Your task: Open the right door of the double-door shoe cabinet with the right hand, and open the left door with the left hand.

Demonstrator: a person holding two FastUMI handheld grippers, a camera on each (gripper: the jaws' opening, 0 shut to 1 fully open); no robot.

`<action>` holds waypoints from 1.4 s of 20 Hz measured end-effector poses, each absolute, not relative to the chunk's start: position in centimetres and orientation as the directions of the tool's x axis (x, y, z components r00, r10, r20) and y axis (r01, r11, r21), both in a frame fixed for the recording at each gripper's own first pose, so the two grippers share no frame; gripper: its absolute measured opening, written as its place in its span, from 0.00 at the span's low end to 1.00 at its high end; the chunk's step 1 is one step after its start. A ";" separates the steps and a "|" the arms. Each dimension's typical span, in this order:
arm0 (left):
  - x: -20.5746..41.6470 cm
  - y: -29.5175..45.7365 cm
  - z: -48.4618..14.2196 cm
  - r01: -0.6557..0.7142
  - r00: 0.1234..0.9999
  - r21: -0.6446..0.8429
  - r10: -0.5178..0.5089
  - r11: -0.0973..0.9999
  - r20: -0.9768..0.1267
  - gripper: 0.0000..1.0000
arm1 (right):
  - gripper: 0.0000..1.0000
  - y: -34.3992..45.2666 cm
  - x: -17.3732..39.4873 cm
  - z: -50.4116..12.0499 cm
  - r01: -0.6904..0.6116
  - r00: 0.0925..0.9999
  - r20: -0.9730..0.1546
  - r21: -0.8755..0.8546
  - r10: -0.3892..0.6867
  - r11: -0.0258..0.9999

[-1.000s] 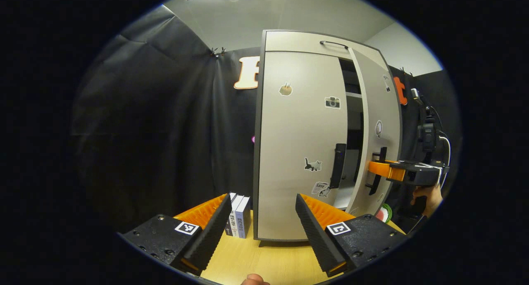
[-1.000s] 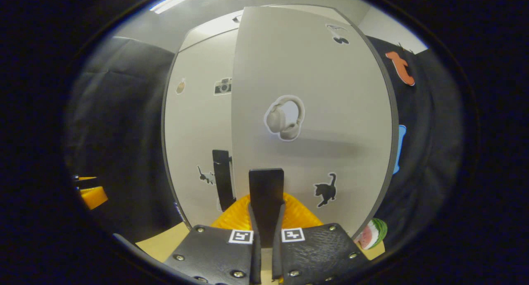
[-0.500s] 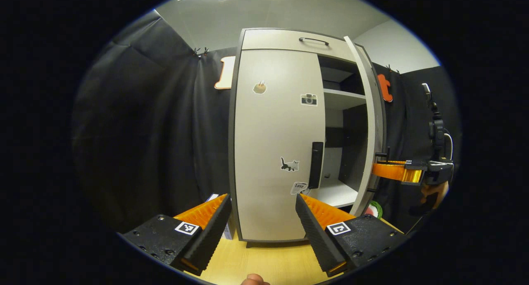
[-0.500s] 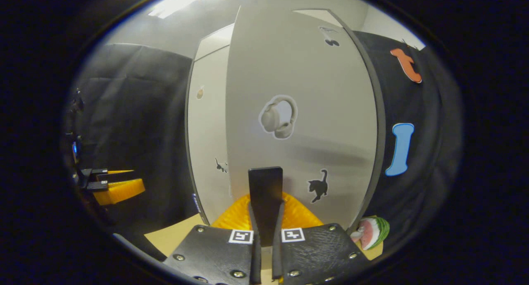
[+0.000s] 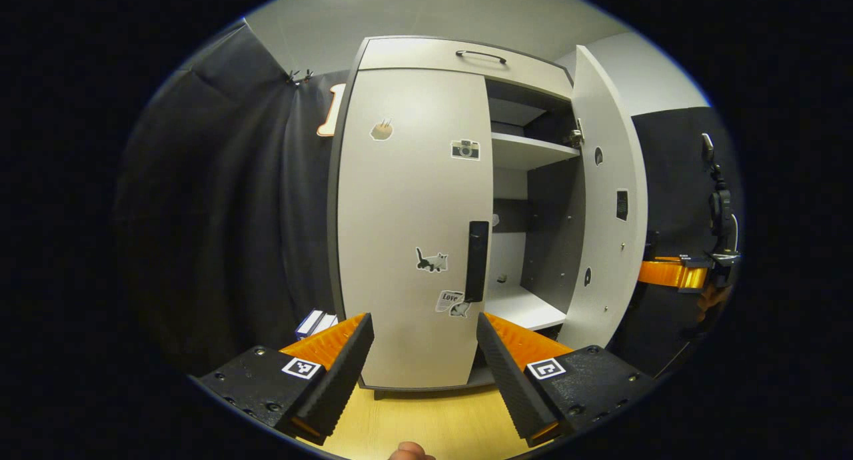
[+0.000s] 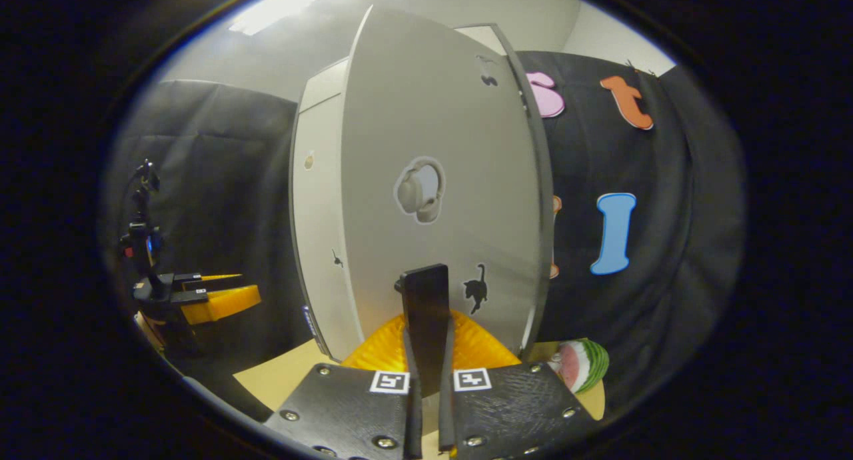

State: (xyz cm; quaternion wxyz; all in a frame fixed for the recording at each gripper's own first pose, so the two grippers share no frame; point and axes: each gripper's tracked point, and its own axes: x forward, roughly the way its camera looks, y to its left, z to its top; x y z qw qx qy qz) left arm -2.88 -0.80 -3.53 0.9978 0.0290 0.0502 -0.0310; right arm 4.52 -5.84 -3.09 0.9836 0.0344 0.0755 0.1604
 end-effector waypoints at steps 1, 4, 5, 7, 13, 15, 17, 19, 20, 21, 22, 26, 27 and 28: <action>-2.7 -1.2 -3.8 0.077 0.992 0.052 -0.071 0.996 -0.108 0.97 | 0.10 -6.5 4.2 -2.9 -0.295 0.942 -0.135 0.094 0.306 0.951; -2.4 -2.6 -4.0 0.112 0.987 0.051 -0.106 0.992 -0.119 0.97 | 0.14 -8.1 3.8 -2.8 -0.245 0.958 -0.134 0.087 0.255 0.966; -2.4 -2.9 -4.0 0.121 0.987 0.053 -0.114 0.991 -0.116 0.97 | 0.10 -9.0 3.6 -2.8 -0.223 0.963 -0.134 0.078 0.232 0.972; -2.5 -3.2 -3.9 0.131 0.986 0.063 -0.124 0.989 -0.111 0.97 | 0.09 -11.1 3.5 -2.8 -0.167 0.975 -0.137 0.073 0.176 0.983; -1.8 -4.3 -4.1 0.159 0.982 0.061 -0.151 0.985 -0.117 0.97 | 0.03 -15.6 3.6 -2.8 -0.061 0.989 -0.135 0.060 0.068 0.996; -1.5 -4.8 -4.2 0.168 0.980 0.063 -0.160 0.984 -0.120 0.97 | 0.08 -16.1 3.6 -3.0 -0.059 0.989 -0.134 0.070 0.068 0.996; -1.1 -5.4 -4.1 0.175 0.979 0.068 -0.167 0.982 -0.114 0.97 | 0.08 -16.3 3.6 -3.4 -0.047 0.989 -0.138 0.092 0.059 0.995; -0.2 -5.9 -3.9 0.184 0.979 0.073 -0.176 0.980 -0.106 0.97 | 0.00 -17.3 3.7 -4.0 0.009 0.989 -0.148 0.098 0.005 0.995; 0.5 -6.1 -3.7 0.189 0.978 0.076 -0.181 0.979 -0.102 0.97 | 0.01 -18.2 2.9 -4.1 0.013 0.989 -0.149 0.108 0.003 0.994; 1.1 -6.4 -3.6 0.194 0.977 0.079 -0.185 0.978 -0.101 0.96 | 0.01 -18.5 2.2 -3.9 0.012 0.989 -0.145 0.124 0.006 0.992; 1.9 -6.8 -3.6 0.201 0.976 0.082 -0.193 0.976 -0.100 0.97 | 0.01 -18.4 1.6 -3.8 0.013 0.989 -0.147 0.130 0.006 0.991; 5.4 -8.5 -3.2 0.228 0.972 0.115 -0.220 0.967 -0.084 0.96 | 0.02 -20.0 -1.2 -4.2 0.111 0.983 -0.151 0.042 -0.103 0.993; 6.4 -9.0 -3.1 0.229 0.972 0.128 -0.220 0.965 -0.080 0.97 | 0.01 -20.2 -2.3 -4.4 0.123 0.981 -0.155 0.037 -0.116 0.992; 7.2 -9.4 -3.1 0.229 0.972 0.142 -0.220 0.963 -0.075 0.96 | 0.02 -20.5 -3.4 -4.9 0.144 0.978 -0.160 0.037 -0.136 0.989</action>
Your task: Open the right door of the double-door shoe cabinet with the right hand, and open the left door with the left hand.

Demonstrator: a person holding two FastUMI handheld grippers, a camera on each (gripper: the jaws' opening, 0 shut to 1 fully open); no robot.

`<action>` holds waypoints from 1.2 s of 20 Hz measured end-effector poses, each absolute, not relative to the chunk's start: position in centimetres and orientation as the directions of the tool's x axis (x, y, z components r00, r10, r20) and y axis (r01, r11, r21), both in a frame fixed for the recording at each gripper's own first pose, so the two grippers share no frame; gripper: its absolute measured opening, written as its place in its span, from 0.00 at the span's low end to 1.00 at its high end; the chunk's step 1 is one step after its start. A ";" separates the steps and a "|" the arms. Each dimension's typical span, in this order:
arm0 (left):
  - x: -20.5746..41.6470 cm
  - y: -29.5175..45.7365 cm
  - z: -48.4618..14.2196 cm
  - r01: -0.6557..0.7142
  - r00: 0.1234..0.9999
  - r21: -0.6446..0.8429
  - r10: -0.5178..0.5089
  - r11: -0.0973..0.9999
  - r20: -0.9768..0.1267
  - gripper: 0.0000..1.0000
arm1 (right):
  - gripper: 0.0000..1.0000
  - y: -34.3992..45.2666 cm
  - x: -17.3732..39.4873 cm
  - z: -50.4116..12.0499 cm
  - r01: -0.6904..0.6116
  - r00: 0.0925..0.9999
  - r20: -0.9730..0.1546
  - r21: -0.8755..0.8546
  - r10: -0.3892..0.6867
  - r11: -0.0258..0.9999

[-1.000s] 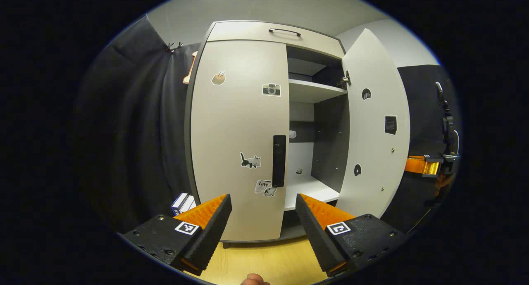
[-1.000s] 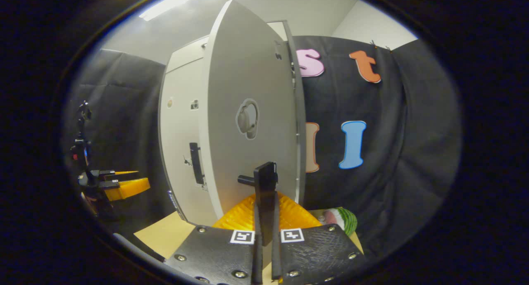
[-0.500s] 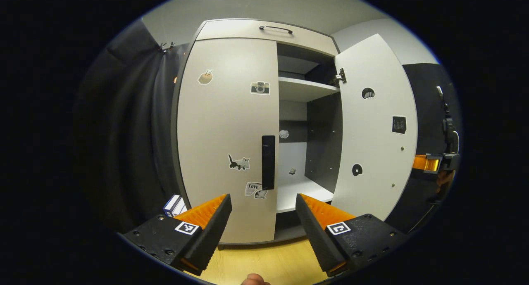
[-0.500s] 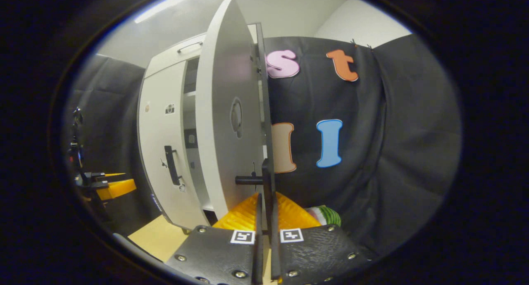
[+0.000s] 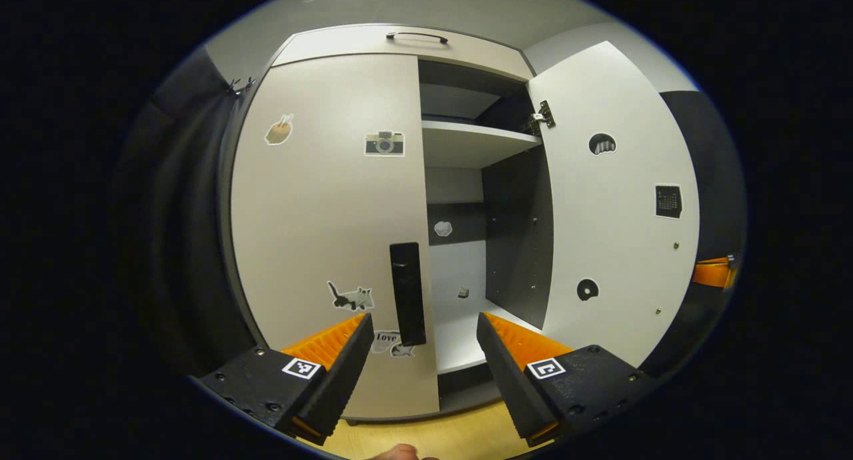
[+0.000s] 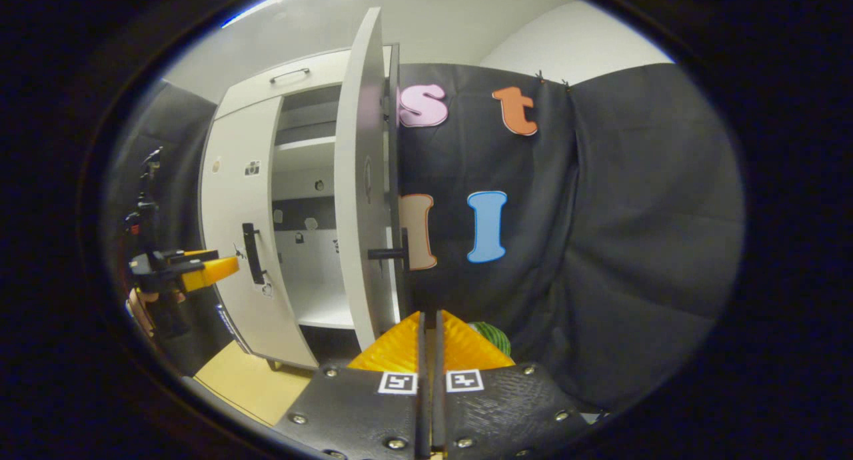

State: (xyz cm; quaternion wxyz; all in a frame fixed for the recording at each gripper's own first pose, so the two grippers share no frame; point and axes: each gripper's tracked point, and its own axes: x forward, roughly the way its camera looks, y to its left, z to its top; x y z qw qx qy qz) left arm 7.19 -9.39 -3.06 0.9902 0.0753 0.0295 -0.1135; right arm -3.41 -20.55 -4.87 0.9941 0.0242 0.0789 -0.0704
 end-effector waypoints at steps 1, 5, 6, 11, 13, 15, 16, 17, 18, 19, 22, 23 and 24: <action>8.1 -9.6 -2.9 0.226 0.974 0.157 -0.219 0.961 -0.066 0.96 | 0.02 -21.3 -4.7 -5.1 0.176 0.972 -0.163 0.039 -0.168 0.984; 11.0 -10.5 -3.0 0.210 0.978 0.184 -0.205 0.960 -0.048 0.99 | 0.02 -23.7 -9.7 -6.6 0.311 0.937 -0.187 0.071 -0.294 0.948; 11.6 -10.7 -3.3 0.209 0.978 0.182 -0.202 0.961 -0.054 0.97 | 0.02 -24.4 -11.1 -7.0 0.346 0.924 -0.194 0.065 -0.329 0.936; 12.7 -10.7 -4.1 0.146 0.989 0.210 -0.143 0.967 -0.033 0.97 | 0.02 -27.3 -17.8 -8.2 0.506 0.849 -0.223 0.077 -0.479 0.859; 12.9 -10.8 -3.8 0.127 0.992 0.211 -0.127 0.969 -0.012 0.98 | 0.02 -28.0 -19.6 -8.4 0.549 0.823 -0.227 0.087 -0.520 0.831; 12.8 -10.7 -3.9 0.118 0.993 0.195 -0.118 0.974 -0.014 0.97 | 0.02 -28.4 -21.4 -9.0 0.587 0.797 -0.237 0.084 -0.555 0.806; 12.9 -10.8 -3.7 0.117 0.993 0.187 -0.118 0.975 -0.008 0.97 | 0.02 -28.3 -22.0 -9.3 0.597 0.789 -0.243 0.084 -0.565 0.798; 12.9 -10.7 -3.8 0.118 0.993 0.186 -0.118 0.975 -0.009 0.97 | 0.02 -28.3 -22.5 -9.6 0.605 0.782 -0.250 0.084 -0.571 0.792; 12.9 -10.7 -3.9 0.117 0.993 0.190 -0.117 0.975 -0.012 0.97 | 0.02 -28.1 -22.8 -9.9 0.611 0.777 -0.256 0.084 -0.575 0.787; 12.8 -10.5 -4.1 0.115 0.993 0.196 -0.113 0.974 -0.018 0.97 | 0.02 -27.9 -23.2 -10.2 0.614 0.773 -0.262 0.082 -0.578 0.785; 12.9 -10.5 -4.0 0.106 0.994 0.206 -0.105 0.973 -0.016 0.96 | 0.02 -27.5 -23.1 -11.1 0.610 0.775 -0.273 0.084 -0.571 0.788; 12.9 -10.5 -4.1 0.102 0.995 0.211 -0.099 0.972 -0.022 0.97 | 0.02 -27.4 -22.9 -11.4 0.603 0.780 -0.274 0.090 -0.562 0.793; 12.9 -10.5 -4.2 0.096 0.995 0.215 -0.093 0.972 -0.026 0.97 | 0.02 -27.3 -22.6 -11.8 0.597 0.785 -0.279 0.098 -0.554 0.796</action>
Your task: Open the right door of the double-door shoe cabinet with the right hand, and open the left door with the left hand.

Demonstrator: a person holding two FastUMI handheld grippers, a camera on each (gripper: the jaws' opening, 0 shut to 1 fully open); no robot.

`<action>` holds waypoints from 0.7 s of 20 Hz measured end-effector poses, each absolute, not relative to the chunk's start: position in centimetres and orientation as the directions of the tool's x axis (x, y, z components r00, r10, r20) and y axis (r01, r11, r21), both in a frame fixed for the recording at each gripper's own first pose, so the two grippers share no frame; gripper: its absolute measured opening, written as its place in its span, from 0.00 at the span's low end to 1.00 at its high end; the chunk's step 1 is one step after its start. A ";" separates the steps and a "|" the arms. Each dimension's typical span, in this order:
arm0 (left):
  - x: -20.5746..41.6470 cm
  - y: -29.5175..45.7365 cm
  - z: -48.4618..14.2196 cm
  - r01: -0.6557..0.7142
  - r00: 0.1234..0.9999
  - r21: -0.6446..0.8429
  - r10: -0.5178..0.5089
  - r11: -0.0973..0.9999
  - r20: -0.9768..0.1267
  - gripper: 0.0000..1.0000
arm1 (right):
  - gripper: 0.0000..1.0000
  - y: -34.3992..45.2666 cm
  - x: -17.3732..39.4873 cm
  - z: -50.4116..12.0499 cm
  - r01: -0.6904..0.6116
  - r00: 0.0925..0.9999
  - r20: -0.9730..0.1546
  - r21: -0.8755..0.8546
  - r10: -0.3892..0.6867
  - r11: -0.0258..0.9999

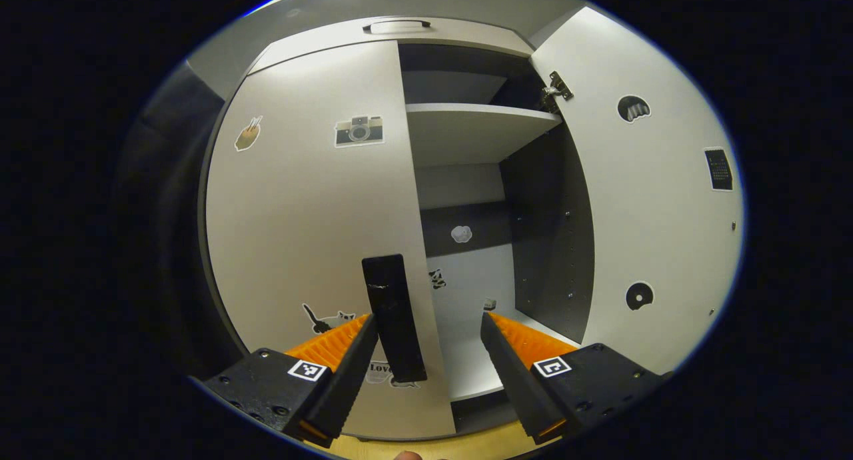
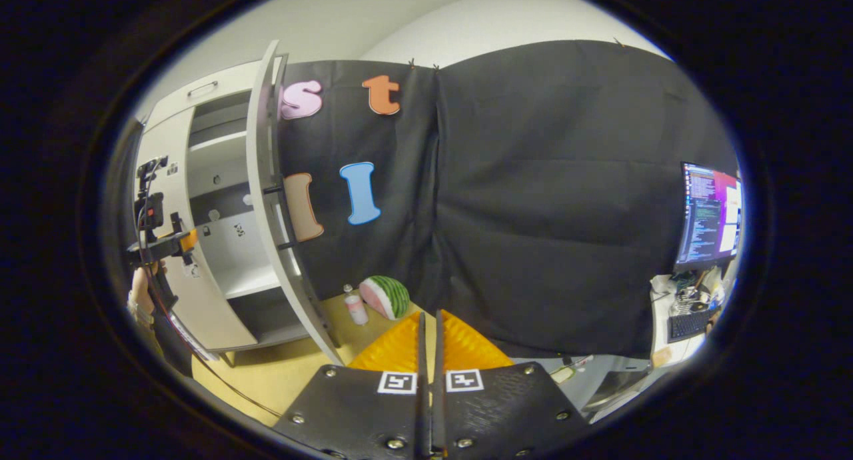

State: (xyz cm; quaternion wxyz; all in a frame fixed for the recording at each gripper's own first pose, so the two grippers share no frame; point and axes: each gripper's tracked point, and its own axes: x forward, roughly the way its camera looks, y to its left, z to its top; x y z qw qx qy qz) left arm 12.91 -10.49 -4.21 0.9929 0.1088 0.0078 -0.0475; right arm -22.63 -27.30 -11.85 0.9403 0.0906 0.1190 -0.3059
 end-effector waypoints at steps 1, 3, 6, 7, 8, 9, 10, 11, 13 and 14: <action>13.0 -10.5 -4.3 0.092 0.996 0.219 -0.089 0.971 -0.026 0.97 | 0.02 -27.2 -22.4 -12.3 0.590 0.789 -0.287 0.106 -0.544 0.800; 12.8 -10.9 -4.5 0.098 0.995 0.220 -0.093 0.971 -0.032 0.96 | 0.02 -27.3 -21.8 -13.3 0.582 0.791 -0.313 0.124 -0.525 0.803; 12.9 -11.3 -4.6 0.099 0.995 0.216 -0.095 0.971 -0.027 0.97 | 0.02 -27.2 -20.9 -13.8 0.562 0.799 -0.341 0.134 -0.495 0.816; 12.8 -11.2 -4.6 0.093 0.996 0.216 -0.090 0.972 -0.025 0.96 | 0.02 -27.3 -20.5 -13.7 0.554 0.803 -0.342 0.124 -0.488 0.824; 12.9 -11.1 -4.5 0.085 0.996 0.212 -0.082 0.973 -0.022 0.96 | 0.02 -27.2 -20.2 -13.5 0.546 0.806 -0.341 0.112 -0.484 0.830; 13.0 -10.8 -4.4 0.073 0.997 0.208 -0.071 0.975 -0.017 0.96 | 0.02 -27.1 -19.8 -13.4 0.537 0.810 -0.339 0.103 -0.478 0.837; 13.1 -10.2 -4.4 0.055 0.999 0.206 -0.053 0.977 -0.013 0.96 | 0.02 -26.9 -19.4 -13.5 0.530 0.813 -0.340 0.099 -0.472 0.842; 13.2 -9.6 -4.4 0.037 0.999 0.202 -0.035 0.979 -0.012 0.96 | 0.02 -26.8 -19.1 -13.6 0.523 0.816 -0.344 0.099 -0.464 0.847; 13.6 -9.3 -4.8 0.040 0.999 0.188 -0.036 0.981 -0.025 0.96 | 0.02 -26.5 -18.7 -14.3 0.514 0.817 -0.358 0.095 -0.452 0.853; 14.1 -9.2 -5.0 0.039 0.999 0.188 -0.033 0.981 -0.038 0.96 | 0.02 -26.4 -18.4 -14.6 0.510 0.815 -0.367 0.091 -0.447 0.855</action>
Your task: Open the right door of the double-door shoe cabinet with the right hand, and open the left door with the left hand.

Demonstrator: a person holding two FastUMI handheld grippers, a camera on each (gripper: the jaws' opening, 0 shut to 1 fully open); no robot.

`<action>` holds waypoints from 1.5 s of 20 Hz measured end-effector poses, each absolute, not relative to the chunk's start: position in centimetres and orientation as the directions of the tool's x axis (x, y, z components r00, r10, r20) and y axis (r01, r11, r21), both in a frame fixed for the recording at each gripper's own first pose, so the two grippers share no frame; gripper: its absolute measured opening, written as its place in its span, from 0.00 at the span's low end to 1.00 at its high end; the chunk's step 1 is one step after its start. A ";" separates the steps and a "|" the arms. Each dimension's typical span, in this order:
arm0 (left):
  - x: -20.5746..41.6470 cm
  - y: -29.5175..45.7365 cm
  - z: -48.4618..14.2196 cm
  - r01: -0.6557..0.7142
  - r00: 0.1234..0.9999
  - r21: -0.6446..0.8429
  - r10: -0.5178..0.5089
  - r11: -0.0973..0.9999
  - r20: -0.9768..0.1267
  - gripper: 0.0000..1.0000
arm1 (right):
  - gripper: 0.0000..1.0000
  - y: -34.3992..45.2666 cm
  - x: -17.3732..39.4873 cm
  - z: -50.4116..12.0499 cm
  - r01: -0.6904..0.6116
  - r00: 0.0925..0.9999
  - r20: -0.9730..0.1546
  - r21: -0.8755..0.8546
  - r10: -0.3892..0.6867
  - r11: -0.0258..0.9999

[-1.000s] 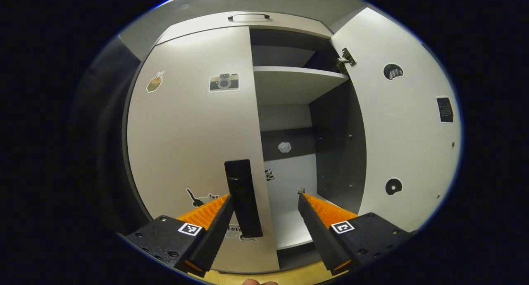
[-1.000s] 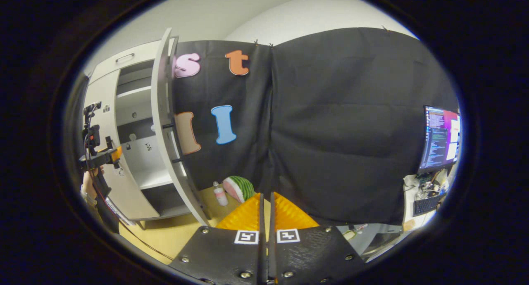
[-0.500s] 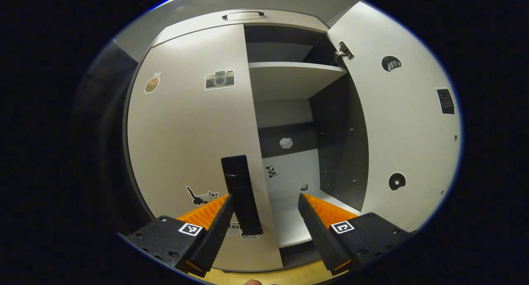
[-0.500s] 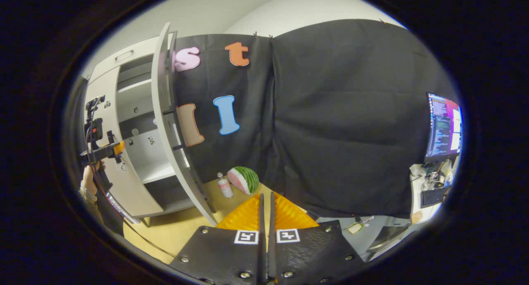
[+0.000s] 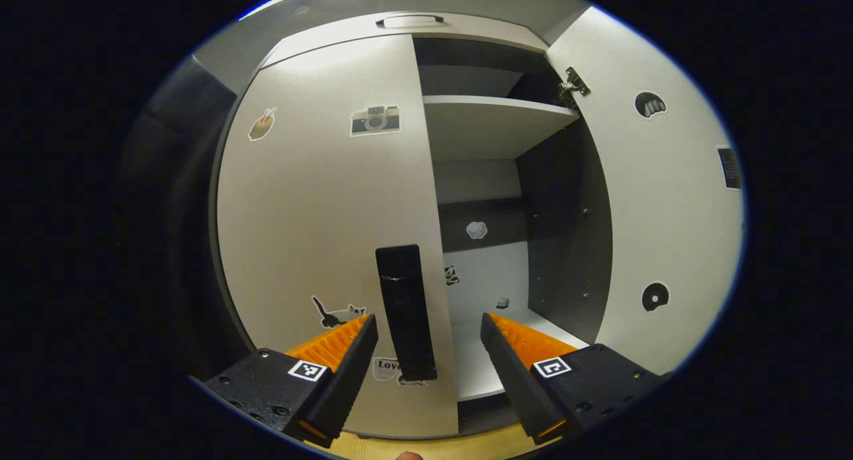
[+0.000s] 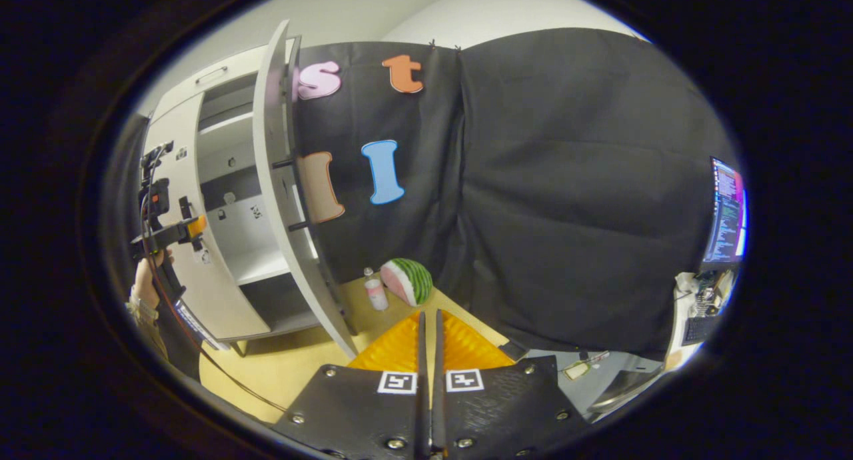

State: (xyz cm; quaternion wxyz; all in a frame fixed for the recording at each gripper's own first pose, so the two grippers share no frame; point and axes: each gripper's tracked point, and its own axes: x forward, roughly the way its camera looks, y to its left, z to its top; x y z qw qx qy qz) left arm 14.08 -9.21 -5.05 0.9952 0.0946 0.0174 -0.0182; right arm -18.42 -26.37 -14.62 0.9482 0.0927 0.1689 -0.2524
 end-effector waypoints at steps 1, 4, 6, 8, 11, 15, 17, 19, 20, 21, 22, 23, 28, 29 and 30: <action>14.5 -9.0 -5.2 0.032 0.999 0.189 -0.025 0.981 -0.042 0.96 | 0.02 -26.3 -18.3 -14.8 0.507 0.815 -0.373 0.088 -0.443 0.858; 15.6 -8.4 -5.5 0.007 0.999 0.195 0.003 0.981 -0.050 0.65 | 0.02 -26.2 -18.2 -15.2 0.502 0.812 -0.381 0.073 -0.441 0.862; 16.2 -7.8 -5.8 -0.007 0.998 0.181 0.019 0.983 -0.065 0.49 | 0.02 -26.2 -18.1 -15.3 0.503 0.810 -0.383 0.062 -0.444 0.862; 16.4 -7.8 -6.2 0.003 0.996 0.150 0.011 0.989 -0.088 0.39 | 0.02 -26.1 -17.9 -15.3 0.498 0.811 -0.385 0.055 -0.442 0.866; 16.5 -7.8 -6.2 0.000 0.997 0.146 0.012 0.989 -0.080 0.36 | 0.02 -26.0 -17.9 -15.3 0.494 0.811 -0.385 0.046 -0.441 0.868; 16.4 -7.7 -6.3 0.021 0.997 0.132 -0.011 0.991 -0.082 0.31 | 0.02 -25.7 -17.5 -15.1 0.481 0.819 -0.378 0.042 -0.432 0.876; 16.3 -7.7 -6.4 0.029 0.995 0.128 -0.017 0.991 -0.097 0.27 | 0.02 -25.6 -17.3 -14.9 0.472 0.824 -0.374 0.040 -0.425 0.881; 15.9 -7.6 -6.4 0.039 0.995 0.114 -0.027 0.993 -0.101 0.23 | 0.02 -25.4 -17.0 -14.8 0.459 0.832 -0.370 0.041 -0.413 0.887; 15.5 -7.6 -6.4 0.048 0.994 0.110 -0.037 0.993 -0.099 0.22 | 0.02 -25.3 -16.7 -14.8 0.453 0.836 -0.369 0.043 -0.407 0.891; 14.8 -7.6 -6.4 0.060 0.994 0.109 -0.049 0.992 -0.096 0.22 | 0.02 -25.1 -16.4 -14.8 0.442 0.841 -0.370 0.044 -0.396 0.896; 14.0 -7.5 -6.3 0.072 0.994 0.107 -0.062 0.992 -0.095 0.21 | 0.02 -24.7 -16.3 -15.0 0.432 0.844 -0.371 0.045 -0.386 0.901; 12.9 -7.3 -6.1 0.085 0.993 0.103 -0.075 0.991 -0.095 0.22 | 0.02 -24.5 -16.0 -15.0 0.417 0.850 -0.373 0.045 -0.372 0.908; 9.4 -6.3 -6.0 0.137 0.986 0.086 -0.127 0.987 -0.110 0.21 | 0.02 -23.1 -13.8 -14.6 0.335 0.885 -0.360 0.050 -0.295 0.941; 8.8 -6.0 -6.0 0.151 0.983 0.085 -0.141 0.985 -0.113 0.21 | 0.02 -22.7 -12.9 -14.4 0.320 0.890 -0.358 0.051 -0.282 0.946; 8.3 -5.8 -6.0 0.170 0.980 0.085 -0.160 0.982 -0.117 0.21 | 0.07 -22.4 -12.0 -14.2 0.304 0.896 -0.356 0.054 -0.267 0.951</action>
